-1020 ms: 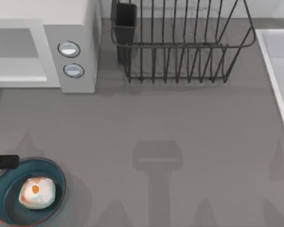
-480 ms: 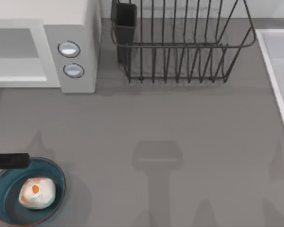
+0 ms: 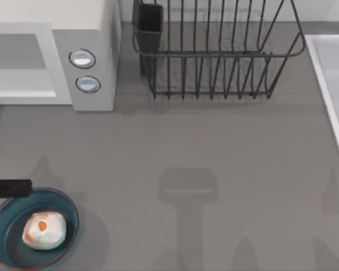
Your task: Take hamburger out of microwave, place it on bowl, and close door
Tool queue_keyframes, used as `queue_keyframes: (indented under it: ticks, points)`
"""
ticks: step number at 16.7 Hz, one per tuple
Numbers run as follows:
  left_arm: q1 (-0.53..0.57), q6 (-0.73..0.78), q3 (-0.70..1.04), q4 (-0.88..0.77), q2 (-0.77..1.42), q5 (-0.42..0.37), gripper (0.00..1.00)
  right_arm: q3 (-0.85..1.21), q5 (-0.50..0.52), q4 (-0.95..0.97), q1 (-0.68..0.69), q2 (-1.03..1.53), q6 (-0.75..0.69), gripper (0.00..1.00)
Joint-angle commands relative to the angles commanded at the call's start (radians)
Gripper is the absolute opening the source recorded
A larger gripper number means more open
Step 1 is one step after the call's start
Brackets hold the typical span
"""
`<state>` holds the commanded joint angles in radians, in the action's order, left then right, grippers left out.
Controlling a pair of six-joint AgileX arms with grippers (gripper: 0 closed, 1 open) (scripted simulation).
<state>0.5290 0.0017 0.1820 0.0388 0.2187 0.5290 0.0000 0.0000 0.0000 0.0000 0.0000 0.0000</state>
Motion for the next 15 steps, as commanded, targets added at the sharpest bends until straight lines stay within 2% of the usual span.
queue_keyframes:
  ticks: [3, 5, 12, 15]
  points:
    - [-0.142, 0.000, -0.005, 0.024, 0.020, -0.142, 0.00, 0.000, 0.000, 0.000, 0.000, 0.000, 0.000, 1.00]
    - [-0.206, 0.000, -0.008, 0.039, 0.031, -0.206, 0.00, 0.000, 0.000, 0.000, 0.000, 0.000, 0.000, 1.00]
    - [-0.234, 0.009, 0.002, 0.036, 0.042, -0.232, 0.00, 0.000, 0.000, 0.000, 0.000, 0.000, 0.000, 1.00]
    - [-0.318, 0.075, 0.080, -0.017, 0.131, -0.295, 0.00, 0.000, 0.000, 0.000, 0.000, 0.000, 0.000, 1.00]
